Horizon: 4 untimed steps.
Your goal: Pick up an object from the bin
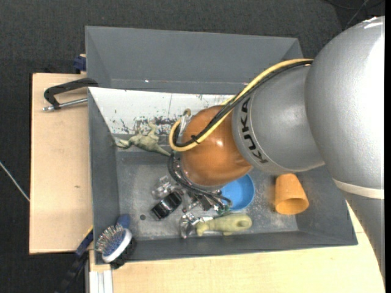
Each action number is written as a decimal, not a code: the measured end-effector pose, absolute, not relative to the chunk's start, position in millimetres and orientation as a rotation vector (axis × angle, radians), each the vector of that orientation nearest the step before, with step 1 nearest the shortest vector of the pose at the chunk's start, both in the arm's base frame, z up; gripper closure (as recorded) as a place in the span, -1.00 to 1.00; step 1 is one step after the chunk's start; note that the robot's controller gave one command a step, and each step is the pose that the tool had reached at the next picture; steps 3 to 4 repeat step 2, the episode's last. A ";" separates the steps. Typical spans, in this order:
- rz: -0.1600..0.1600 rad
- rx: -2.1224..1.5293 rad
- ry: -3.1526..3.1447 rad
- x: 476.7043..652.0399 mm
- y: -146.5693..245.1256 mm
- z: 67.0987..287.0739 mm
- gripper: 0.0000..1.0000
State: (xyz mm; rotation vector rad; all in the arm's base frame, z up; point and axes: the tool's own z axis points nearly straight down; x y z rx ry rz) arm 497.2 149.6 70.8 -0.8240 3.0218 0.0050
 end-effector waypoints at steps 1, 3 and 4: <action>0.007 -0.821 3.014 499.6 150.6 75.0 1.00; 0.002 -0.770 3.031 500.5 144.4 224.1 1.00; 0.002 -0.770 3.031 500.5 144.4 224.1 1.00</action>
Offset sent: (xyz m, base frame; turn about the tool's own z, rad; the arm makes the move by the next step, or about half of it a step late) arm 0.0000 0.0000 0.0000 0.0000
